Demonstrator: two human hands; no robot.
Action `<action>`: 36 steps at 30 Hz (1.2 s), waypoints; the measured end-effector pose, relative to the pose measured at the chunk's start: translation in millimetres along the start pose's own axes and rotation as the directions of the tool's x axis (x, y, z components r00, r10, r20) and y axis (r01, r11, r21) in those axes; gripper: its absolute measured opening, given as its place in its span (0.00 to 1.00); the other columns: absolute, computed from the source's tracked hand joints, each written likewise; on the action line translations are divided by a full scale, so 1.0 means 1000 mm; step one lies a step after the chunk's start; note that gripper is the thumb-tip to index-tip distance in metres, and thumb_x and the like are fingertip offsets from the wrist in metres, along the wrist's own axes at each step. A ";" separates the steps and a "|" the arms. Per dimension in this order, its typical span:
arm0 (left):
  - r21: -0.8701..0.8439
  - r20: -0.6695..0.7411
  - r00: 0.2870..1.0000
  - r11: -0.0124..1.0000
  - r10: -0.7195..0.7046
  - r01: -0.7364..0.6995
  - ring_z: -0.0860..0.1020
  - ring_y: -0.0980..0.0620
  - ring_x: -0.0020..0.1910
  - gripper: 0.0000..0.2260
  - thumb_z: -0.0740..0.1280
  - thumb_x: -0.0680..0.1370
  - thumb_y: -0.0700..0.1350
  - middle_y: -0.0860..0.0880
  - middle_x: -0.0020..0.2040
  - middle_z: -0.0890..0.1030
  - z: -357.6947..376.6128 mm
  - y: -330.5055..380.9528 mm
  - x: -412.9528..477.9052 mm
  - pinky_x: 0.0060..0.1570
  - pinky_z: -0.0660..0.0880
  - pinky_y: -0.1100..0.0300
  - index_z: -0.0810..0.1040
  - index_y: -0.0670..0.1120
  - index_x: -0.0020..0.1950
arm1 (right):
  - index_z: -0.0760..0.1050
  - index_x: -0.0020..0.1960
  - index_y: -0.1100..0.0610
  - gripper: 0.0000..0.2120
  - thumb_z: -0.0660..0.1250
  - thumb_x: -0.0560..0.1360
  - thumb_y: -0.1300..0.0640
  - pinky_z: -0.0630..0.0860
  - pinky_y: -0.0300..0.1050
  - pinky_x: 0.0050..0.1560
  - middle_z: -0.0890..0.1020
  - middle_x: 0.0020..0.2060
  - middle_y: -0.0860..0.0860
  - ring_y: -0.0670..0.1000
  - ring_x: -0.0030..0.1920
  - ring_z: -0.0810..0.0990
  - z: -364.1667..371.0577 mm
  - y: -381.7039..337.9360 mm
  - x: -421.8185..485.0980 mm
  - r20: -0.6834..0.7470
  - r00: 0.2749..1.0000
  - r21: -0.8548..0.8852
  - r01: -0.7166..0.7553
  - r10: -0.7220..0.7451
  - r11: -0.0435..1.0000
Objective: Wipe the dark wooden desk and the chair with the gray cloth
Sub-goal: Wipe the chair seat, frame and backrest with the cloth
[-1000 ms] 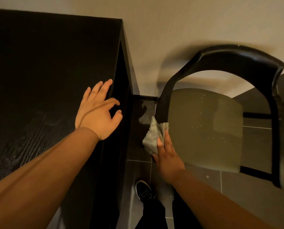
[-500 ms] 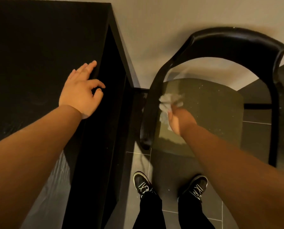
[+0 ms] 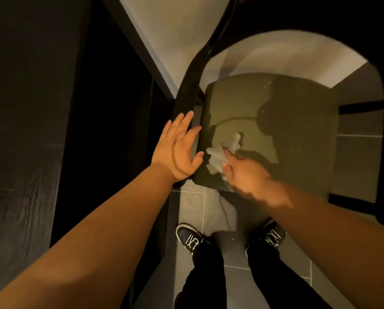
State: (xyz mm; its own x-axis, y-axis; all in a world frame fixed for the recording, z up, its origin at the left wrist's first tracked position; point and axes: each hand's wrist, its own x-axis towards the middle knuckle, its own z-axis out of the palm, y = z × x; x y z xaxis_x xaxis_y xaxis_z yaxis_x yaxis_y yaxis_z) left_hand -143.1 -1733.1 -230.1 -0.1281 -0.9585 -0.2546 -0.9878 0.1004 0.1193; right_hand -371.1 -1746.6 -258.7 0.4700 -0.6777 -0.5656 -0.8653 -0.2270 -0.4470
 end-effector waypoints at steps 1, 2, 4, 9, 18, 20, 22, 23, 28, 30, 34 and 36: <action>0.022 -0.020 1.000 1.000 0.004 -0.004 0.47 0.44 0.85 0.30 0.60 0.79 0.62 0.46 0.86 0.50 0.009 0.000 0.000 0.83 0.46 0.43 0.68 0.51 0.79 | 0.51 0.86 0.53 0.29 0.50 0.88 0.45 0.70 0.55 0.70 0.67 0.79 0.63 0.64 0.75 0.70 0.008 0.001 0.013 0.033 0.999 -0.002 0.019 -0.019 1.000; 0.021 -0.049 0.999 1.000 0.007 -0.006 0.46 0.45 0.85 0.29 0.61 0.78 0.61 0.46 0.87 0.49 0.014 0.000 0.000 0.83 0.46 0.42 0.71 0.52 0.77 | 0.50 0.86 0.53 0.30 0.50 0.88 0.44 0.67 0.55 0.74 0.61 0.82 0.62 0.63 0.79 0.65 0.019 0.004 0.027 0.065 0.997 -0.003 0.029 -0.029 1.000; -0.023 -0.082 0.997 1.000 0.013 -0.015 0.46 0.45 0.85 0.26 0.63 0.77 0.59 0.46 0.87 0.50 0.015 0.000 0.003 0.83 0.46 0.41 0.74 0.52 0.73 | 0.53 0.85 0.55 0.31 0.51 0.87 0.41 0.60 0.55 0.80 0.56 0.83 0.62 0.62 0.82 0.57 0.046 0.009 0.049 0.064 0.996 -0.072 0.060 -0.056 0.996; -0.095 -0.069 0.997 0.995 -0.023 0.017 0.46 0.47 0.86 0.19 0.63 0.74 0.55 0.48 0.87 0.51 0.011 0.003 0.000 0.82 0.50 0.39 0.78 0.53 0.63 | 0.44 0.86 0.58 0.37 0.53 0.84 0.44 0.41 0.65 0.82 0.42 0.83 0.65 0.68 0.81 0.32 0.130 0.004 0.082 0.030 0.999 -0.279 0.031 -0.023 0.960; -0.202 -0.124 0.992 0.978 0.023 -0.048 0.48 0.45 0.85 0.10 0.62 0.75 0.52 0.47 0.86 0.53 0.014 -0.002 0.001 0.78 0.61 0.38 0.78 0.50 0.51 | 0.40 0.85 0.45 0.34 0.52 0.84 0.47 0.33 0.58 0.82 0.35 0.83 0.48 0.58 0.81 0.28 0.146 0.001 0.079 -0.028 0.960 -0.306 0.256 -0.278 0.917; -0.206 -0.097 0.995 0.977 0.024 -0.043 0.47 0.45 0.85 0.09 0.63 0.75 0.52 0.47 0.86 0.51 0.013 -0.004 0.000 0.78 0.60 0.38 0.77 0.50 0.52 | 0.47 0.86 0.47 0.34 0.57 0.83 0.50 0.36 0.58 0.82 0.38 0.83 0.49 0.59 0.83 0.32 0.162 0.008 0.051 0.019 0.954 -0.330 0.288 -0.298 0.899; -0.185 -0.065 0.998 0.982 0.016 -0.027 0.45 0.45 0.85 0.09 0.65 0.76 0.53 0.48 0.87 0.49 0.012 -0.005 0.000 0.79 0.59 0.39 0.76 0.51 0.52 | 0.47 0.85 0.45 0.37 0.62 0.82 0.50 0.38 0.58 0.81 0.39 0.82 0.49 0.59 0.83 0.33 0.159 0.017 0.047 0.026 0.951 -0.391 0.292 -0.307 0.873; -0.180 -0.053 0.999 0.983 0.012 -0.022 0.44 0.46 0.85 0.09 0.64 0.76 0.53 0.48 0.87 0.49 0.012 -0.005 0.001 0.79 0.58 0.39 0.76 0.52 0.52 | 0.42 0.84 0.44 0.38 0.61 0.82 0.49 0.36 0.58 0.81 0.35 0.81 0.48 0.59 0.82 0.30 0.153 0.021 0.056 0.062 0.943 -0.421 0.322 -0.327 0.848; -0.243 -0.063 0.998 0.970 -0.002 -0.013 0.43 0.49 0.85 0.08 0.61 0.75 0.53 0.50 0.87 0.49 0.010 -0.005 0.003 0.81 0.56 0.40 0.75 0.52 0.49 | 0.36 0.82 0.45 0.31 0.46 0.85 0.40 0.35 0.59 0.81 0.31 0.80 0.48 0.57 0.80 0.25 0.128 0.023 0.092 0.079 0.919 -0.447 0.380 -0.387 0.810; -0.264 -0.074 0.997 0.965 -0.006 -0.014 0.43 0.49 0.85 0.08 0.61 0.75 0.52 0.51 0.87 0.50 0.011 -0.005 0.001 0.80 0.56 0.39 0.76 0.51 0.49 | 0.30 0.81 0.46 0.34 0.45 0.85 0.37 0.33 0.59 0.81 0.28 0.79 0.48 0.57 0.79 0.22 0.121 0.017 0.106 0.054 0.946 -0.454 0.309 -0.321 0.836; -0.239 -0.078 0.997 0.971 -0.011 -0.009 0.44 0.49 0.85 0.13 0.62 0.75 0.54 0.50 0.87 0.51 0.013 -0.005 0.002 0.79 0.58 0.40 0.79 0.50 0.54 | 0.39 0.85 0.42 0.32 0.45 0.85 0.37 0.30 0.59 0.80 0.33 0.83 0.47 0.59 0.80 0.25 0.085 0.007 0.130 -0.124 0.992 -0.303 -0.005 -0.034 0.953; -0.213 -0.087 0.996 0.977 -0.006 -0.013 0.45 0.48 0.86 0.15 0.62 0.75 0.54 0.49 0.86 0.52 0.014 -0.005 0.002 0.79 0.60 0.39 0.80 0.51 0.56 | 0.39 0.86 0.45 0.34 0.50 0.85 0.38 0.27 0.60 0.79 0.32 0.83 0.51 0.63 0.79 0.24 0.088 0.009 0.122 -0.125 0.992 -0.272 -0.013 -0.022 0.962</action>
State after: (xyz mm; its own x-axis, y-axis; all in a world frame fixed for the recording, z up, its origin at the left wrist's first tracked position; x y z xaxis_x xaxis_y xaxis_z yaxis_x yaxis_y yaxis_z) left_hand -139.1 -1731.6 -244.1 -0.1139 -0.9787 -0.1705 -0.9446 0.0535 0.3239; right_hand -306.5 -1769.5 -393.1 0.4633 -0.7546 -0.4647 -0.8862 -0.3997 -0.2345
